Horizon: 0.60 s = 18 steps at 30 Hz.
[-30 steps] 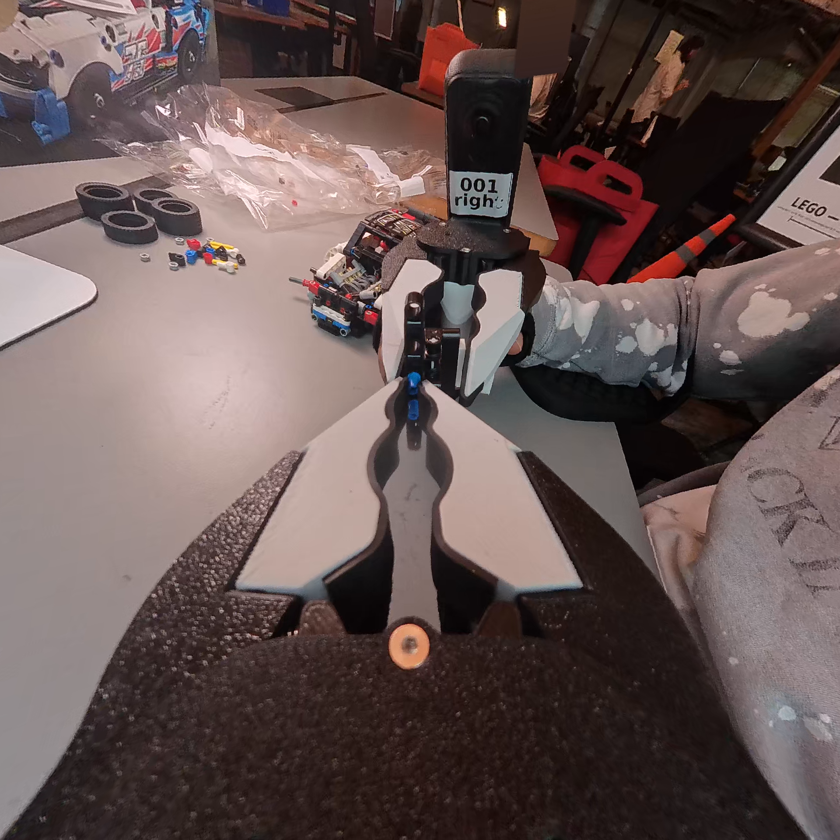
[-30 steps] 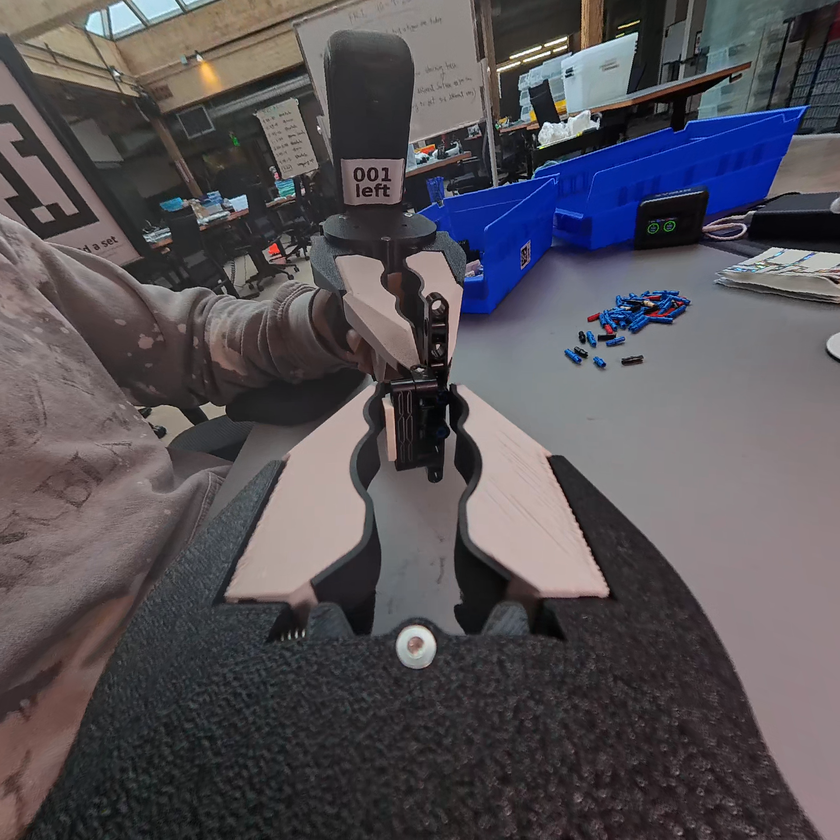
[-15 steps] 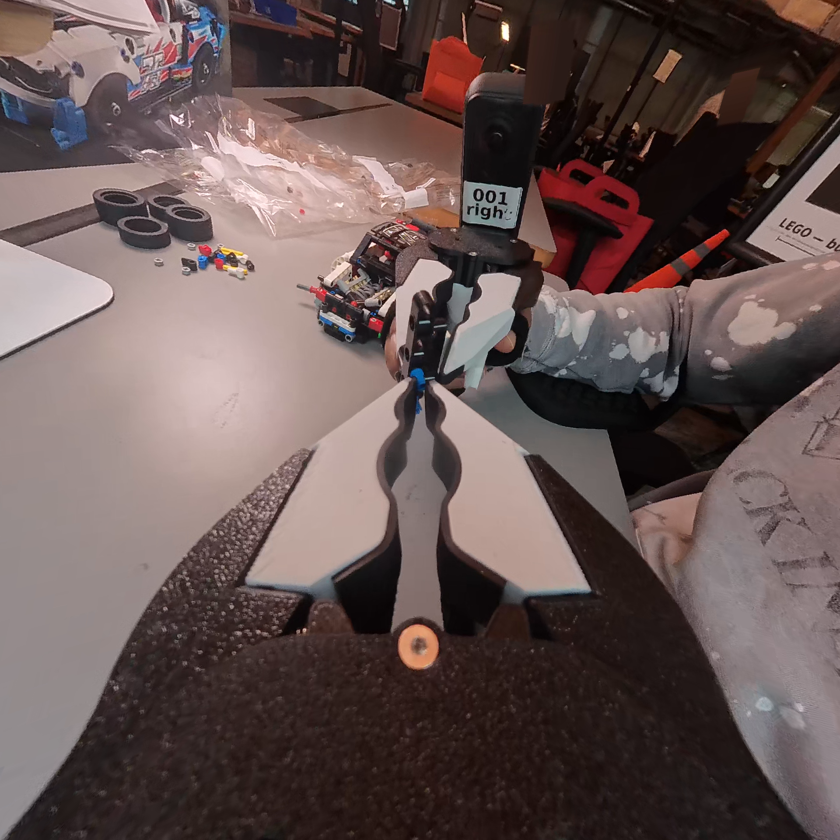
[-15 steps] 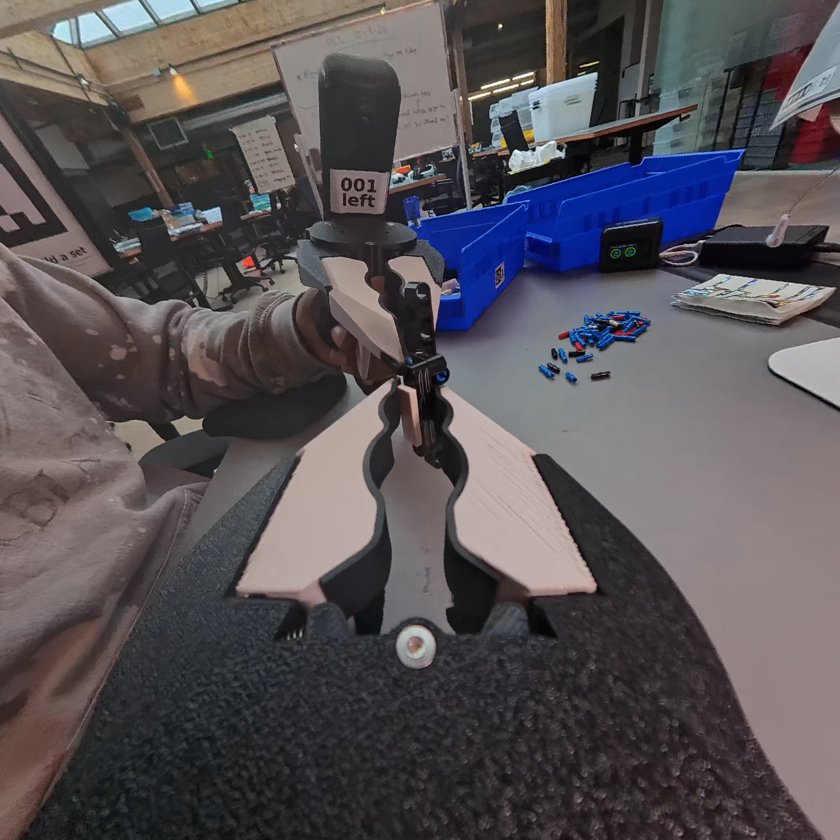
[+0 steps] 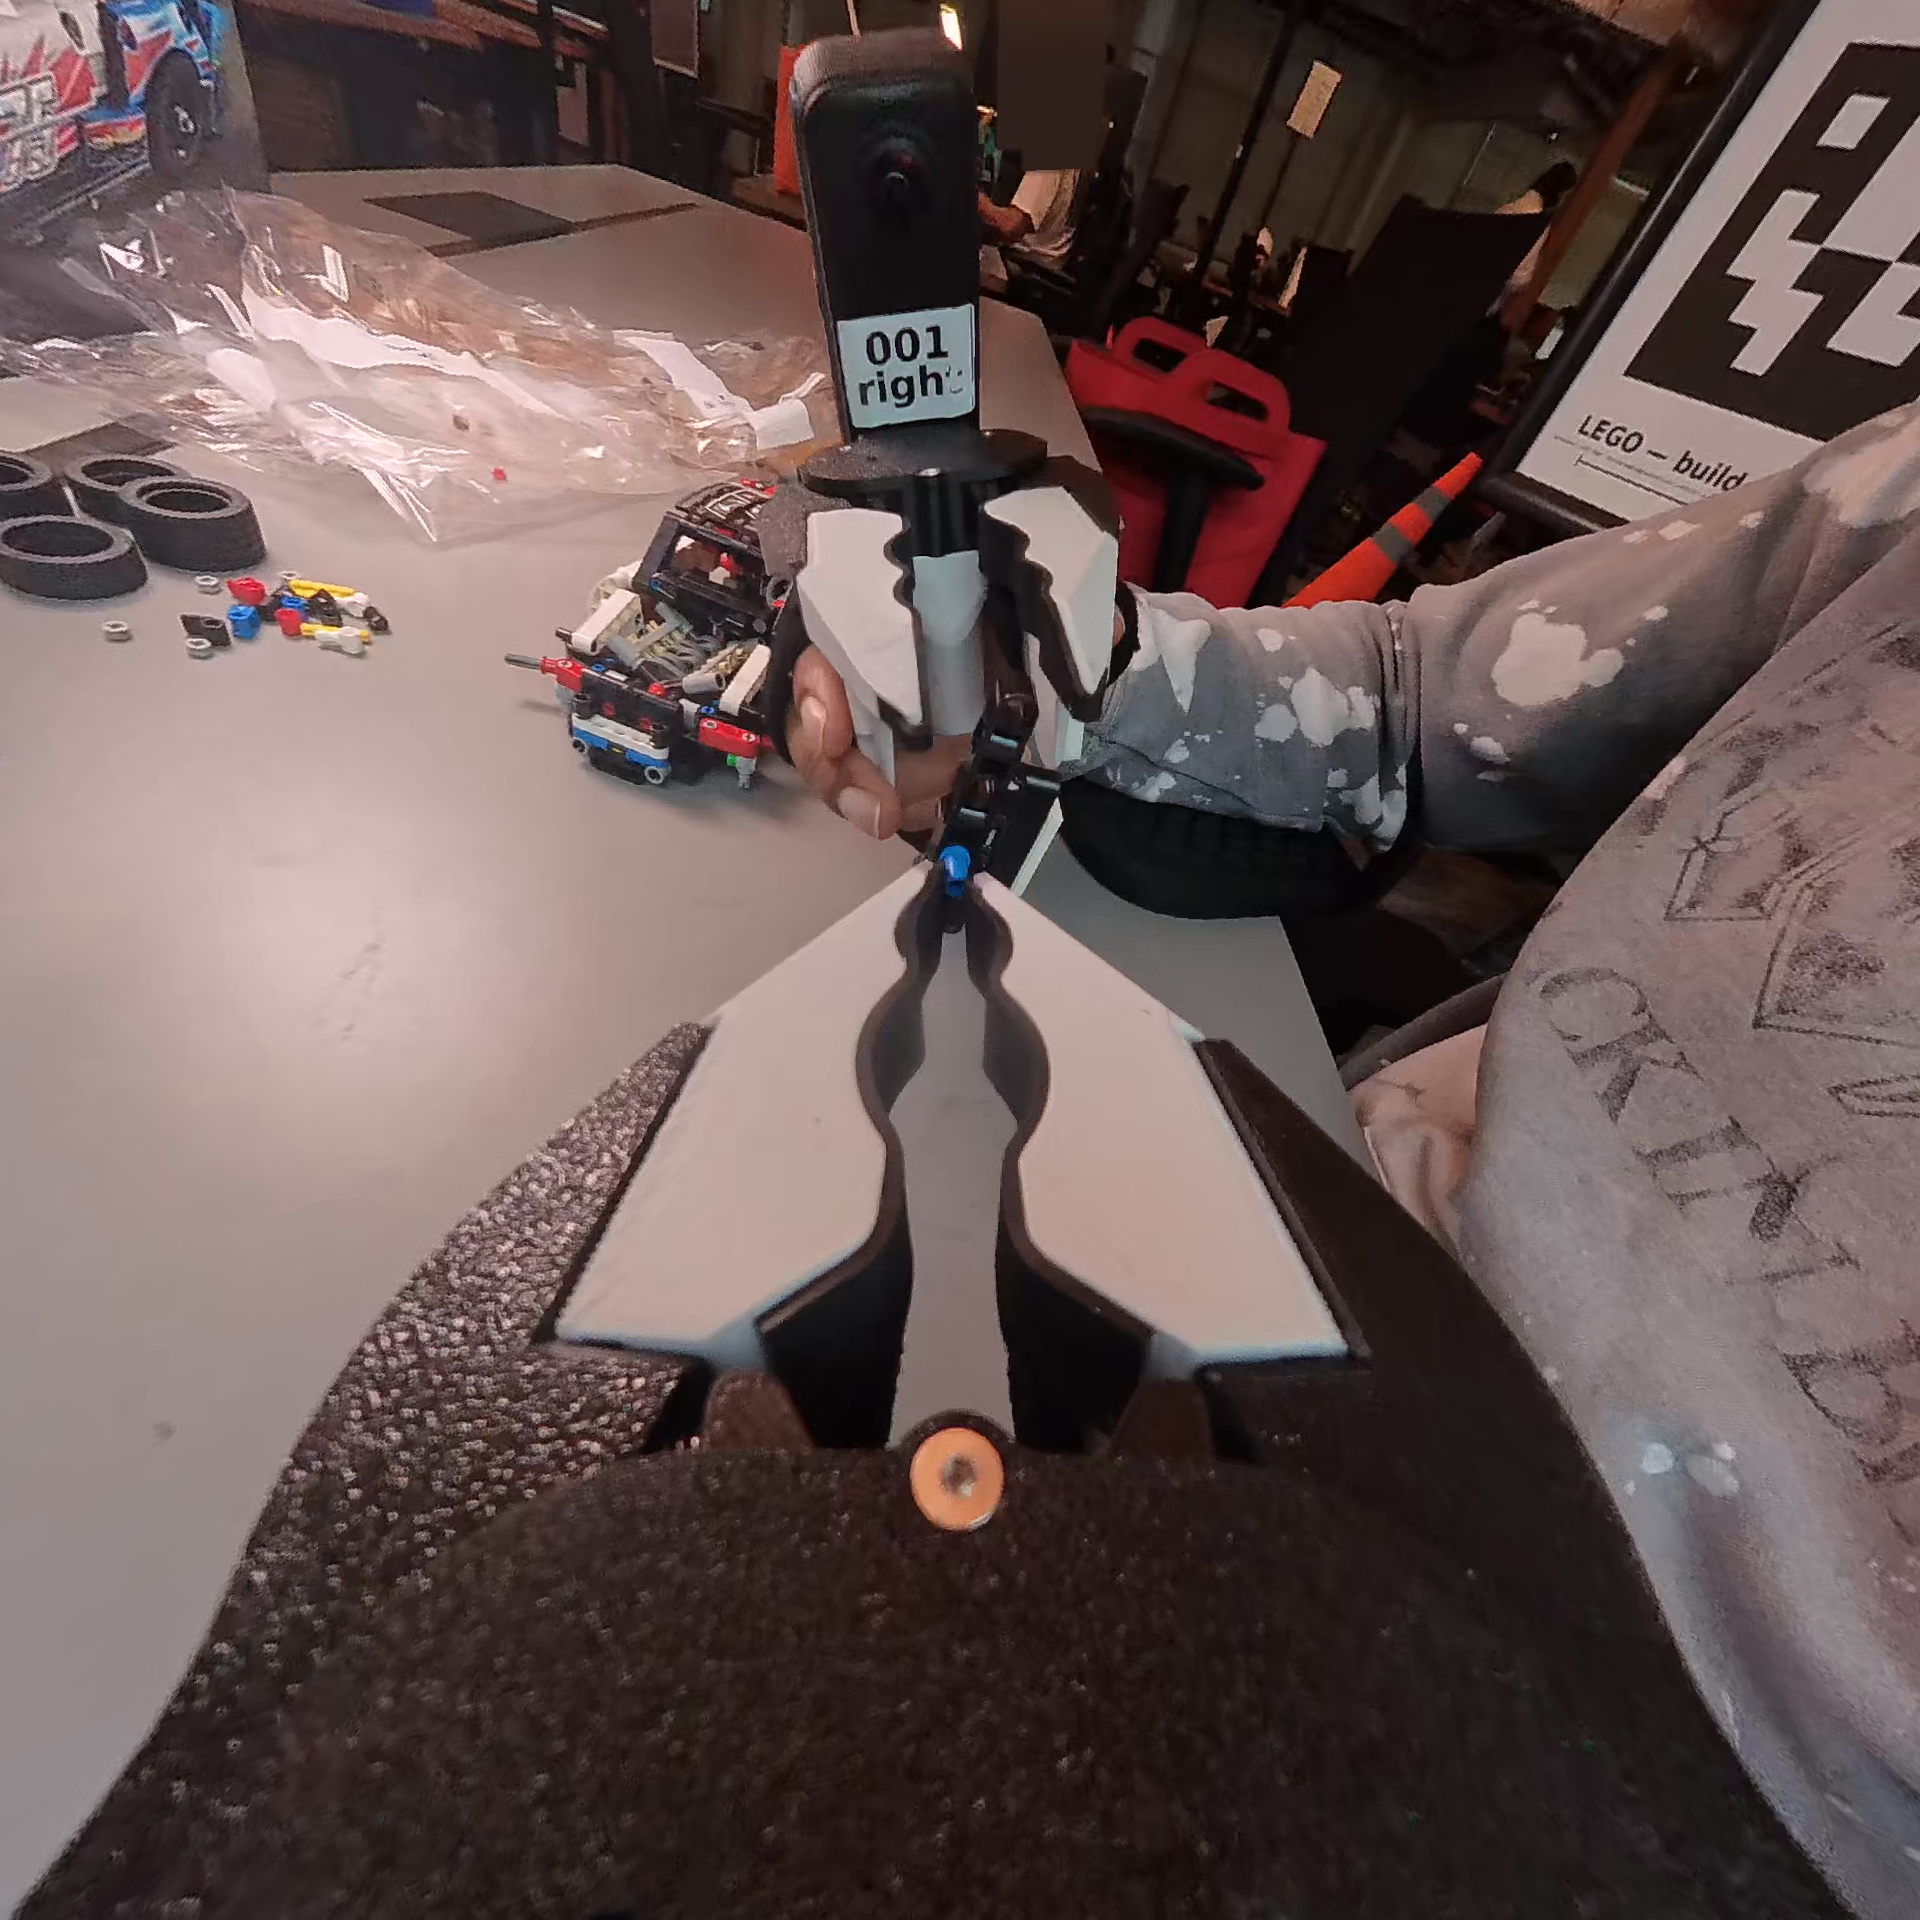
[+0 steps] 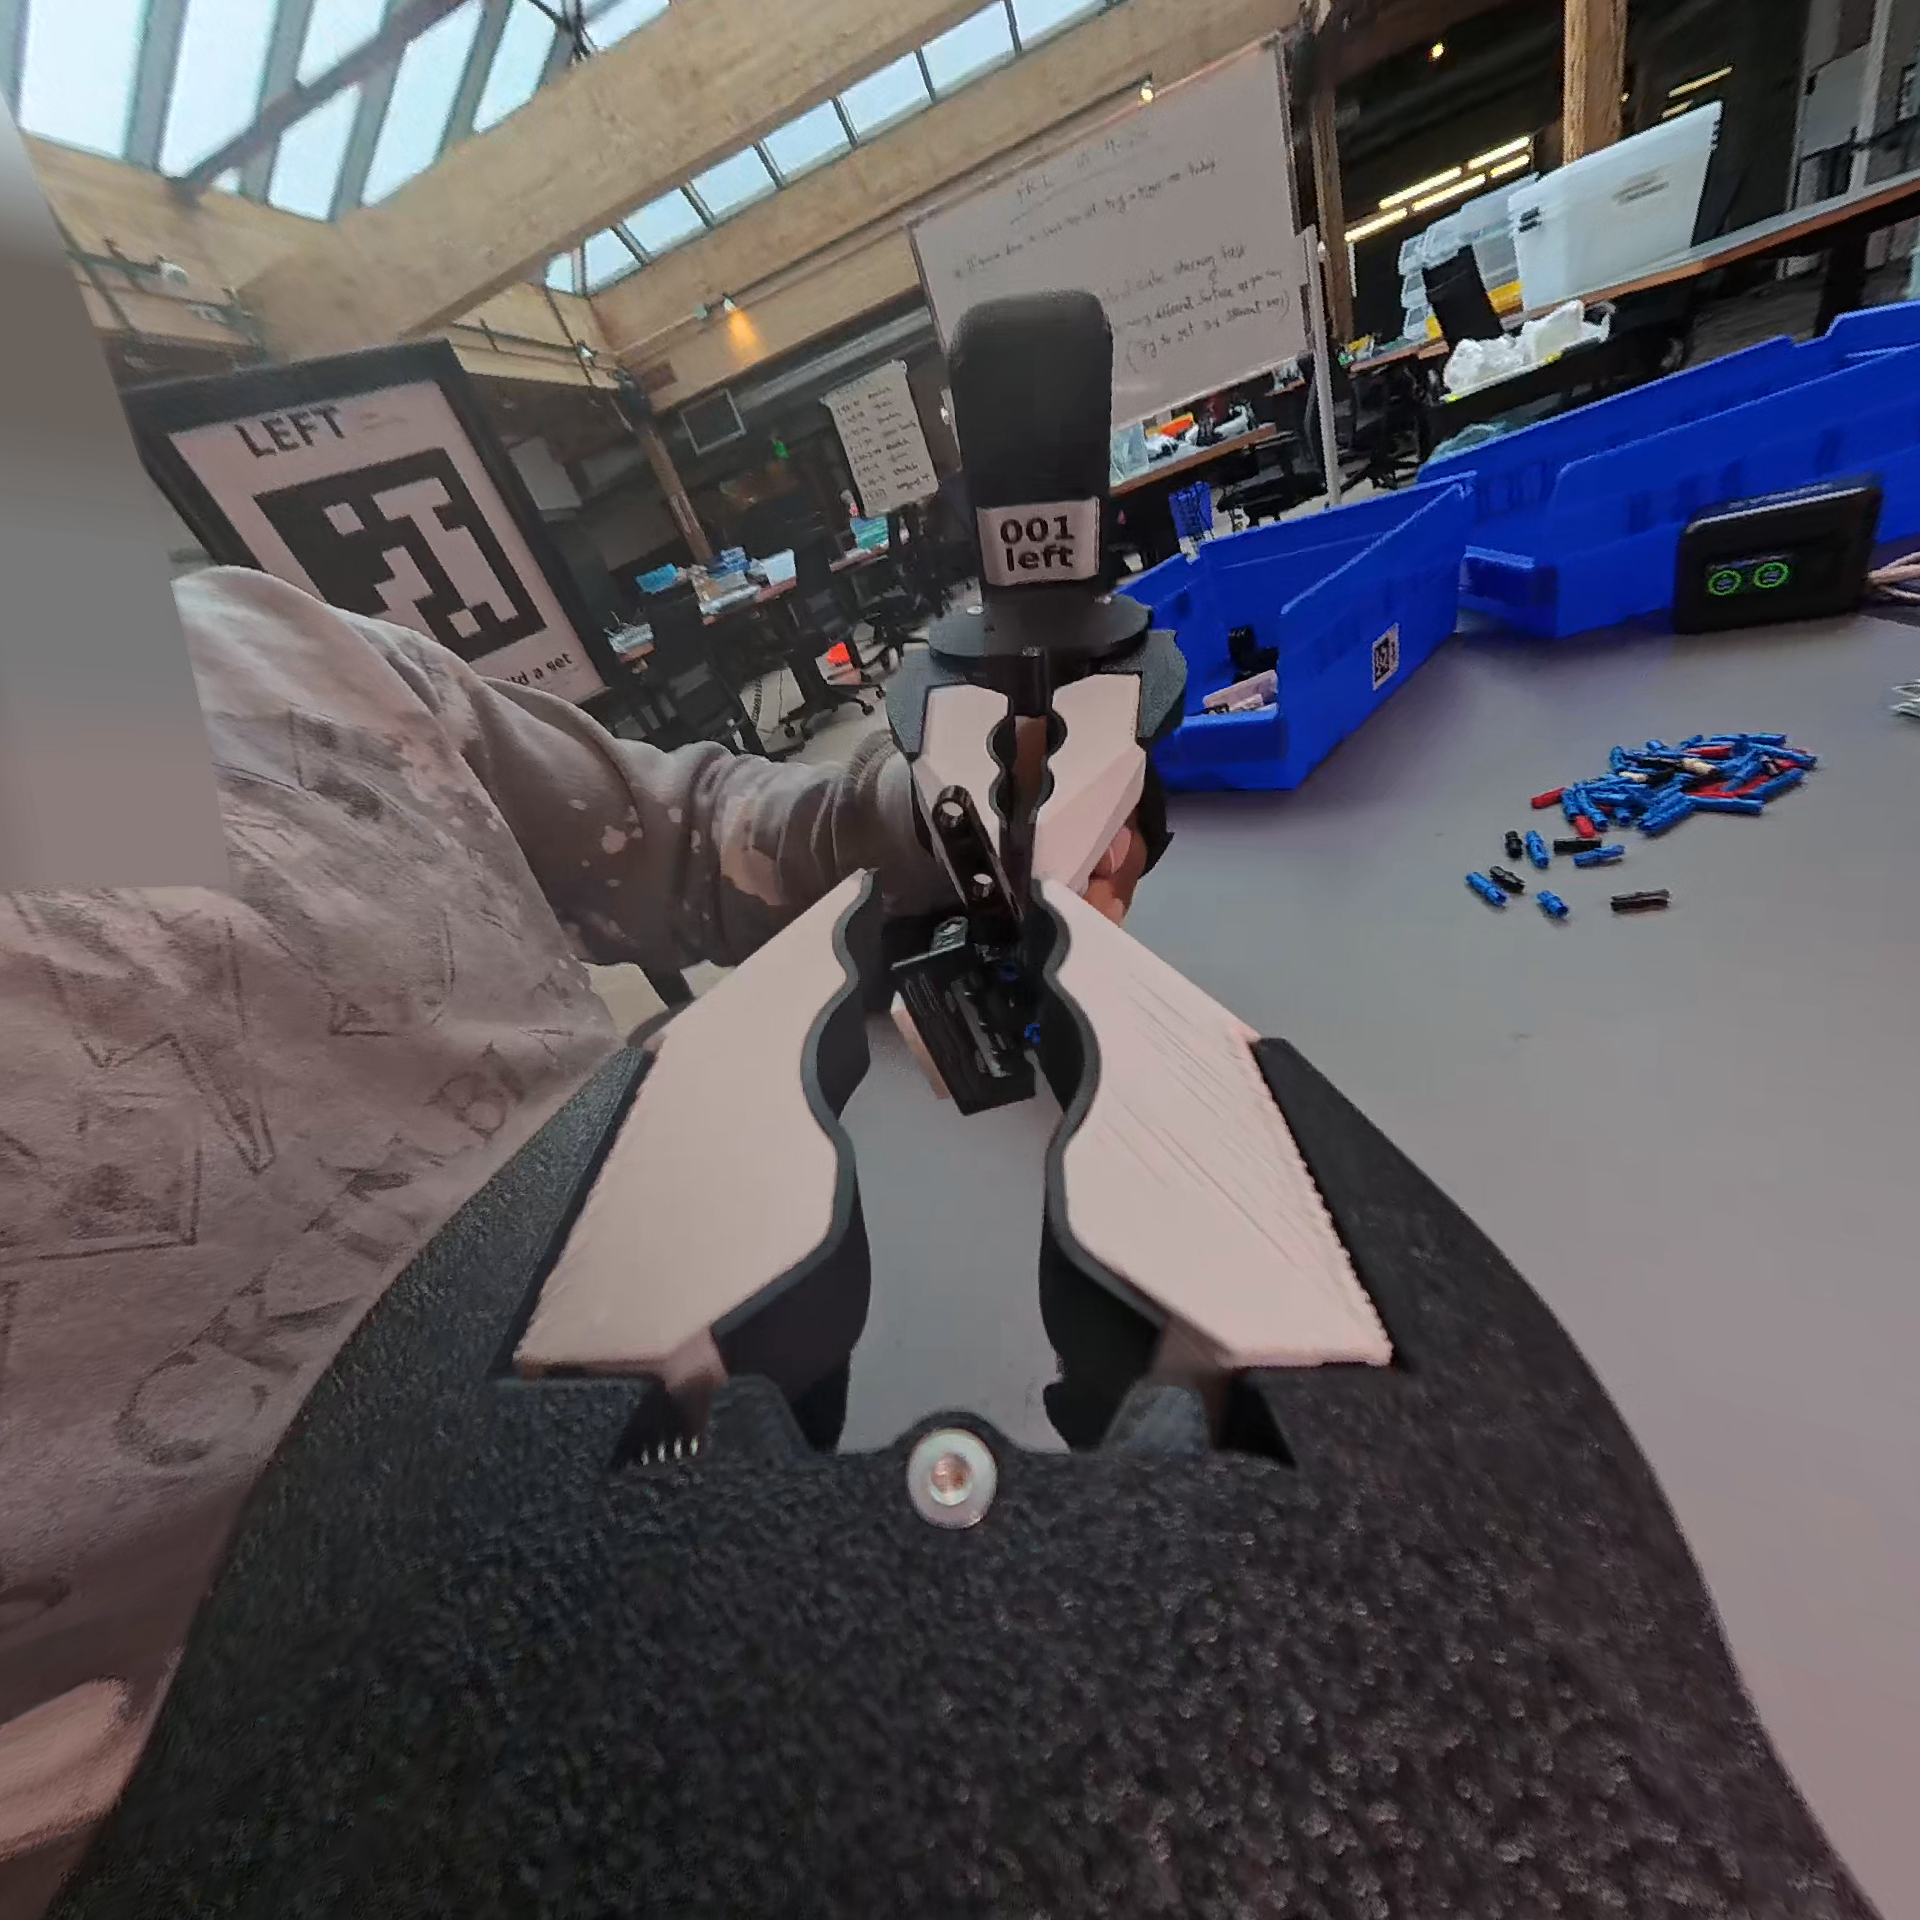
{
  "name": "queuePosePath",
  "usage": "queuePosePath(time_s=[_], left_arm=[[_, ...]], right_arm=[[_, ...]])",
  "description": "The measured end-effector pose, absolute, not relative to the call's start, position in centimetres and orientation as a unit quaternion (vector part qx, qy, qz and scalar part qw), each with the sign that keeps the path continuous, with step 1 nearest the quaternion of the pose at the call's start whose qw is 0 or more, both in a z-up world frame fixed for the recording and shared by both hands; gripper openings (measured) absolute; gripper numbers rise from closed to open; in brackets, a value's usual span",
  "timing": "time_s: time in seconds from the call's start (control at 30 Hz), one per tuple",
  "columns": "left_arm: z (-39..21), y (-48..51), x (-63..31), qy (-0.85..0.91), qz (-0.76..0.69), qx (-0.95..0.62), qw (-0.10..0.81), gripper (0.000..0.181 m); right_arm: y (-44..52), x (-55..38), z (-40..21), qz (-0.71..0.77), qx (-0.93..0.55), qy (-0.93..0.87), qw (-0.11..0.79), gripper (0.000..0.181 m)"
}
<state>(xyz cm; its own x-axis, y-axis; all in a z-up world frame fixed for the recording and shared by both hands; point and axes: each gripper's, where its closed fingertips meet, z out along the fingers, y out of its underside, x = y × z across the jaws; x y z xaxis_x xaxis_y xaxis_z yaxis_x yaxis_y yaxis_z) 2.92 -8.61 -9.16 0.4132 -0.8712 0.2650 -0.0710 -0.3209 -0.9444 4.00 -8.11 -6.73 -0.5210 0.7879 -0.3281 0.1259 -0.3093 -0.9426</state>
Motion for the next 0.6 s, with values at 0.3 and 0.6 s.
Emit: queuePosePath(time_s=[0.3, 0.6], left_arm=[[-10.9, -8.0, 3.2, 0.349, -0.374, -0.724, 0.464, 0.003], [-11.3, -7.2, 2.9, 0.338, -0.339, -0.734, 0.482, 0.002]], right_arm=[[-8.2, 2.3, -10.1, 0.532, -0.454, -0.634, 0.331, 0.014], [-7.5, 1.7, -10.3, 0.532, -0.477, -0.617, 0.33, 0.014]])
